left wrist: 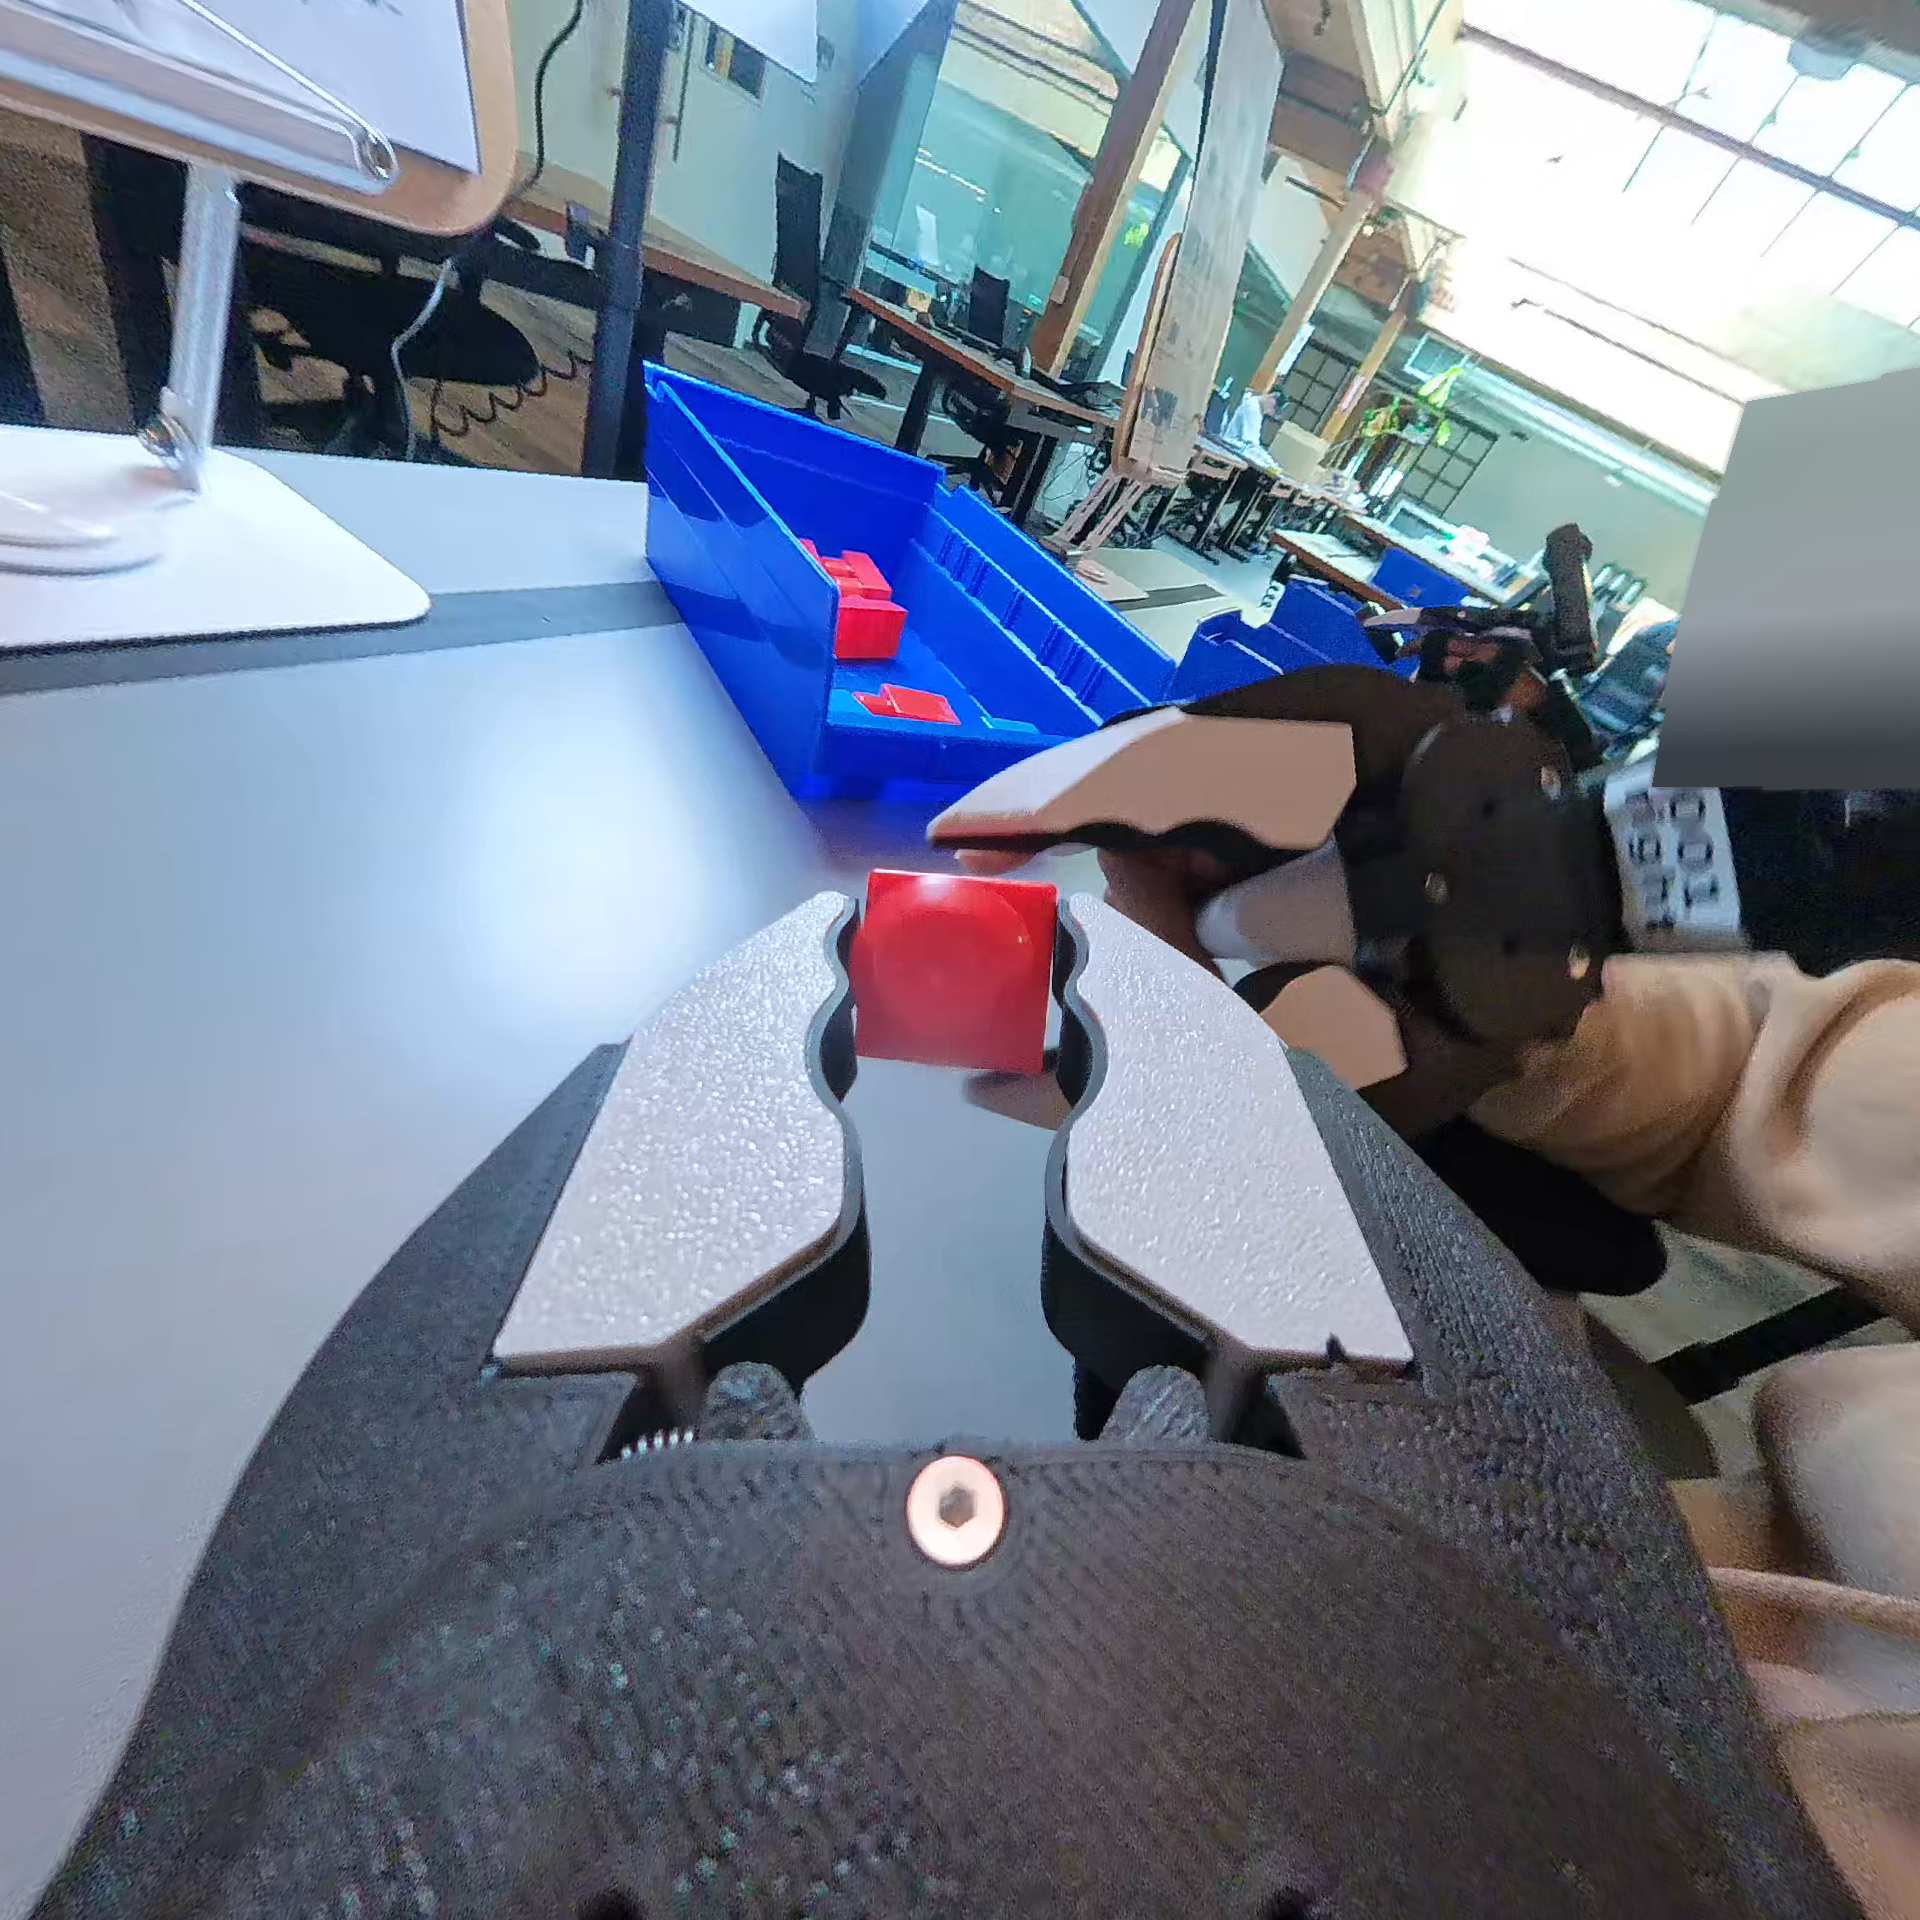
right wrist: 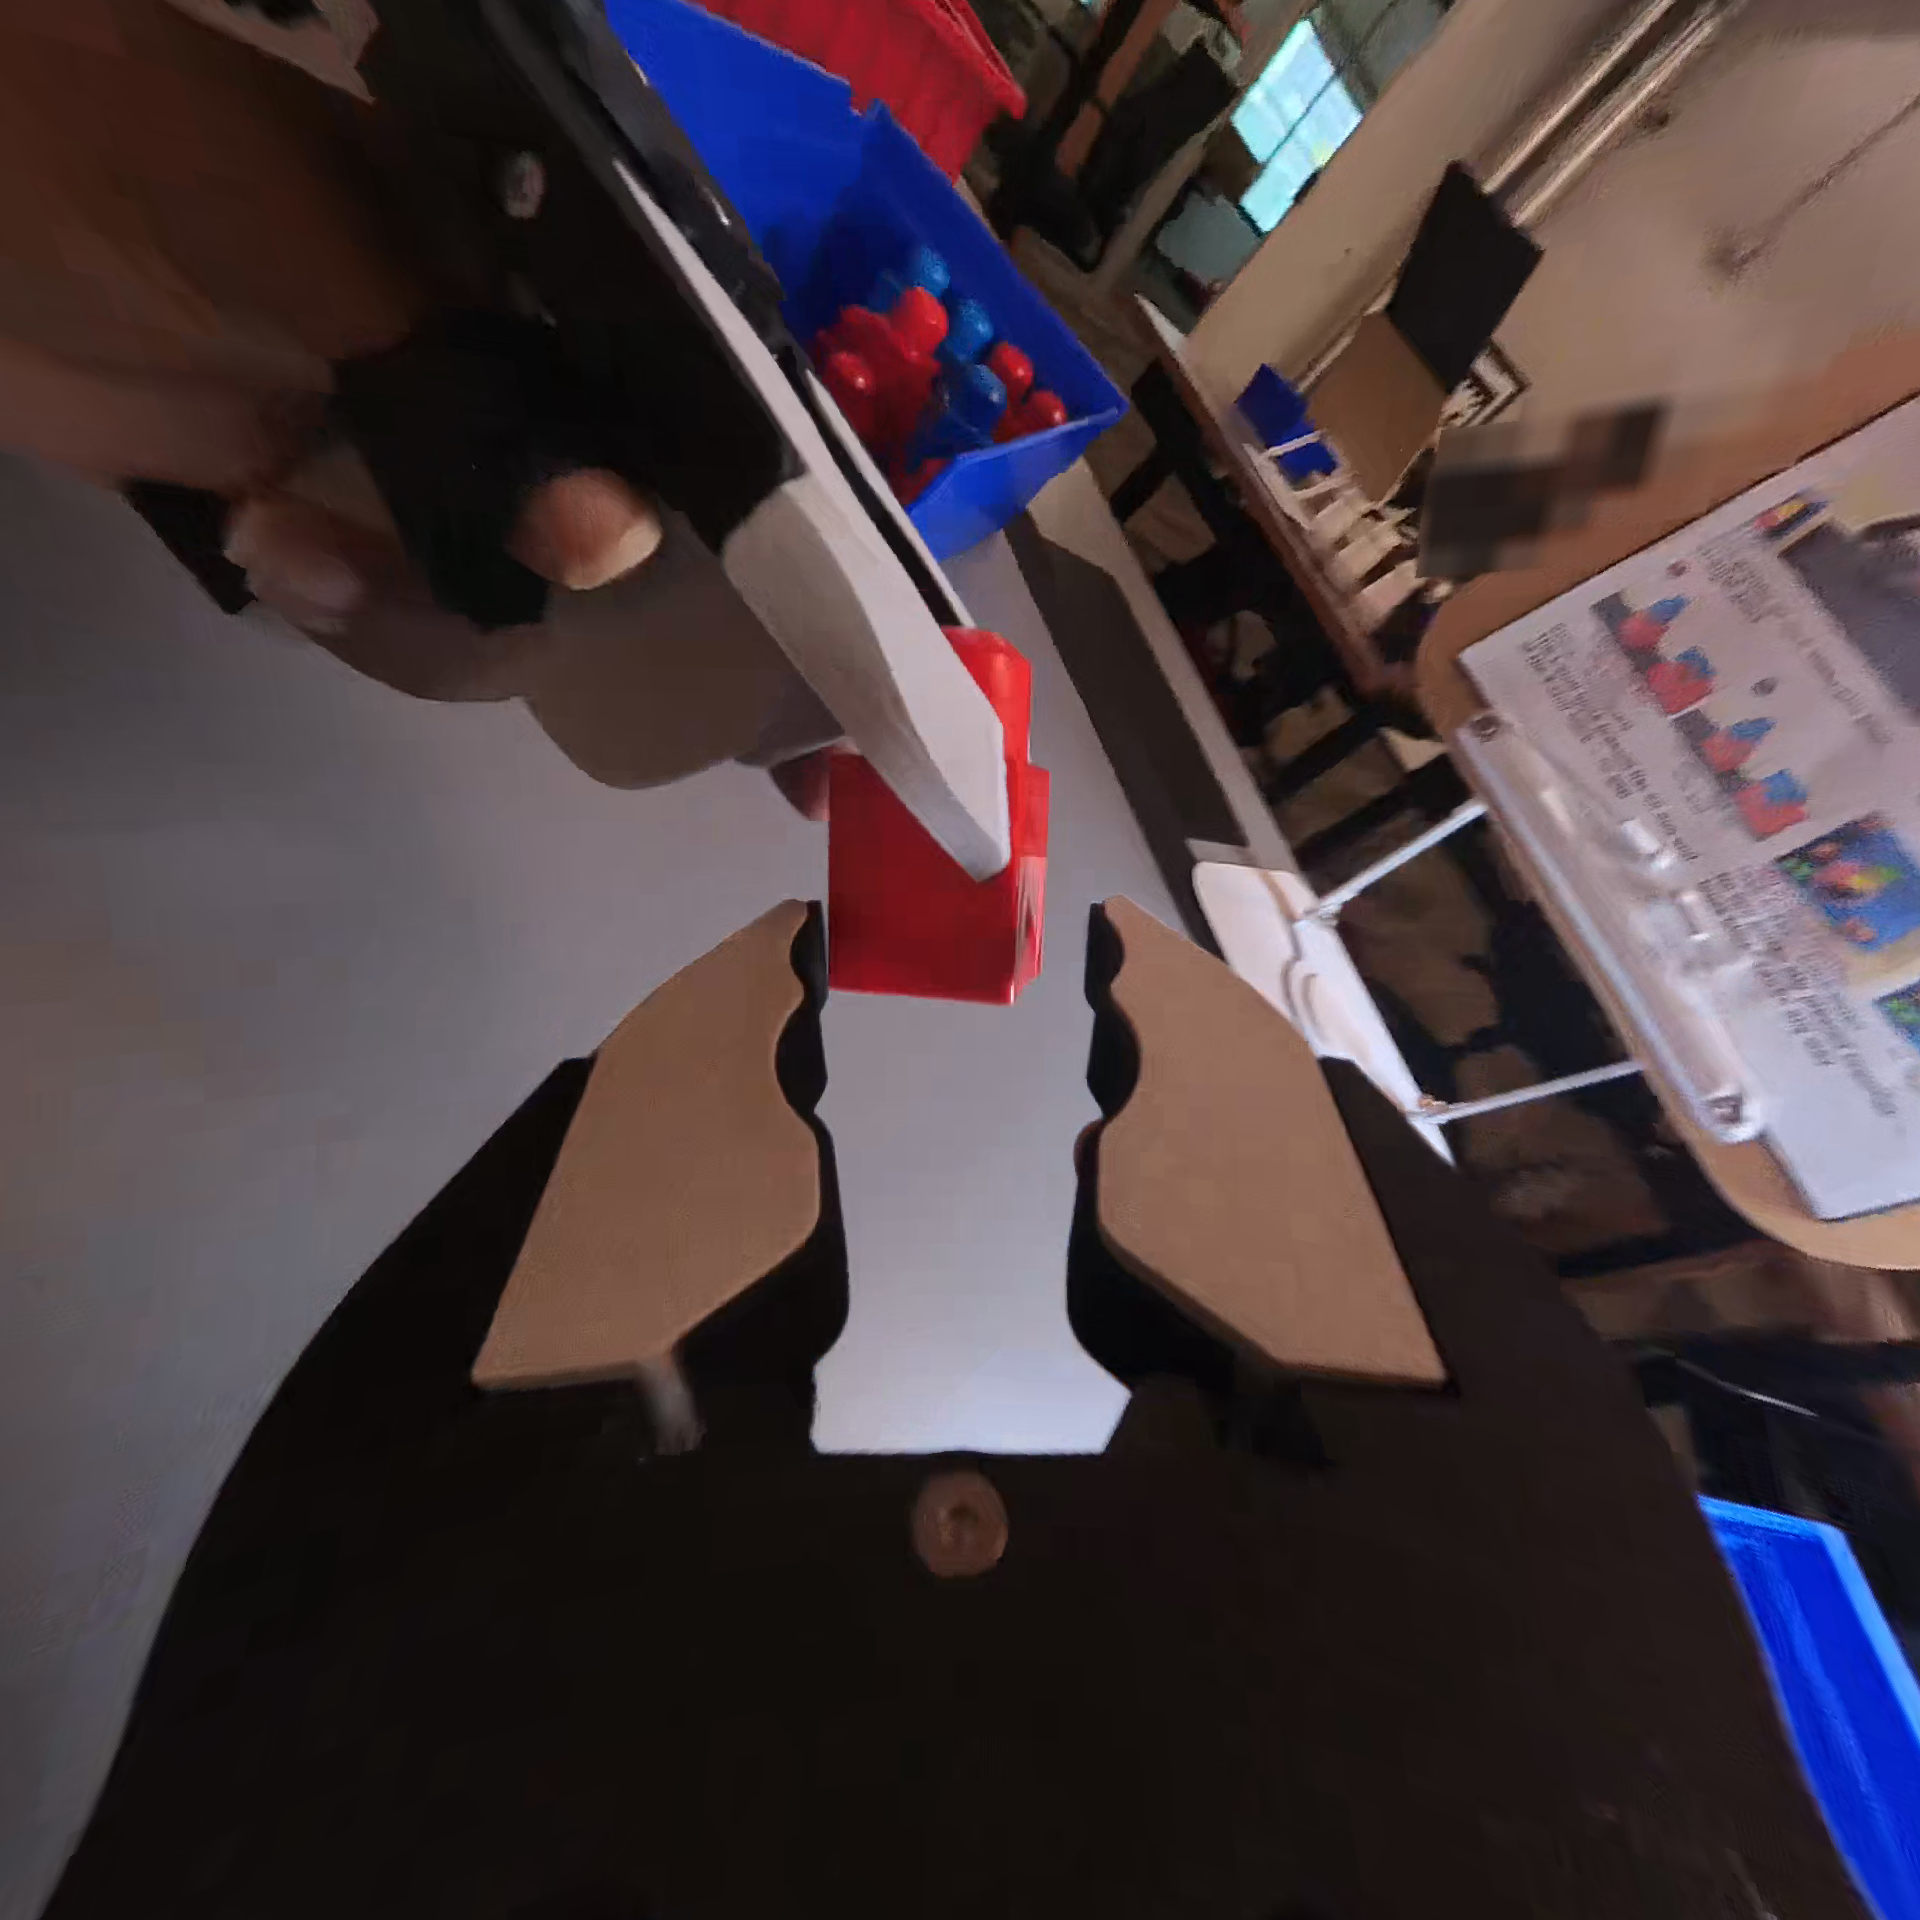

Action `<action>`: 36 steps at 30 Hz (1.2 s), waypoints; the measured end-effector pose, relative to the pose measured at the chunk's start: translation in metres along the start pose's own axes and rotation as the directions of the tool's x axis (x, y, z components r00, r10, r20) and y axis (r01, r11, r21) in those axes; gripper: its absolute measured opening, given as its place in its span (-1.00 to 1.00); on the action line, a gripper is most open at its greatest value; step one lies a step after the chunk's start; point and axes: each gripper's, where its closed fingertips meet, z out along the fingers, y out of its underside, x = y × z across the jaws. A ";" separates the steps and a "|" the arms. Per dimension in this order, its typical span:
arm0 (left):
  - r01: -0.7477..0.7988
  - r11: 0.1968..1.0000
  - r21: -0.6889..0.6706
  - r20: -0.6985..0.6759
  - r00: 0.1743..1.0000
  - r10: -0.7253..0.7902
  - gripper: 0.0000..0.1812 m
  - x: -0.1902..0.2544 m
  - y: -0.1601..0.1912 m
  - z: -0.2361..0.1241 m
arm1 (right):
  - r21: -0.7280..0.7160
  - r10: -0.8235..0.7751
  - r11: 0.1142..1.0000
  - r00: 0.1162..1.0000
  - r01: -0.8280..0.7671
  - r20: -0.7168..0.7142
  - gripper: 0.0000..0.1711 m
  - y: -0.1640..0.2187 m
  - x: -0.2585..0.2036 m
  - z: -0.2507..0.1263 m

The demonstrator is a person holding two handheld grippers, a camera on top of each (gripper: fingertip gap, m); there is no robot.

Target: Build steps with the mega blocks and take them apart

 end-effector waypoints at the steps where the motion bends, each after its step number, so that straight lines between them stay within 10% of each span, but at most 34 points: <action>1: 0.028 1.000 0.006 0.001 1.000 -0.028 -0.61 0.001 0.000 0.001 | -0.022 -0.087 0.996 0.995 0.086 -0.056 -0.47 0.000 0.000 0.001; 8: 0.010 0.991 0.132 0.091 0.996 -0.023 -0.54 -0.035 -0.035 -0.028 | -0.248 0.080 0.954 0.942 -0.167 -0.325 -0.57 0.066 0.109 -0.031; 13: -0.071 0.981 0.182 0.176 0.984 0.039 -0.58 -0.053 -0.061 -0.049 | -0.561 0.182 0.609 0.787 -0.561 -0.589 -0.57 0.210 0.185 -0.102; 20: -0.185 0.974 0.134 0.326 0.936 0.133 -0.57 -0.083 -0.062 -0.063 | -0.723 0.177 0.304 0.783 -0.620 -0.597 -0.49 0.278 0.159 -0.133; 30: -0.213 0.973 -0.084 0.764 0.614 0.200 -0.48 -0.212 -0.085 -0.156 | -0.349 0.346 0.778 0.821 -0.522 -0.454 -0.29 0.150 0.160 -0.112; 36: 0.019 0.991 -0.130 0.836 0.540 0.099 -0.41 -0.292 -0.073 -0.182 | -0.165 0.429 0.868 0.875 -0.469 -0.225 -0.35 0.091 0.112 -0.086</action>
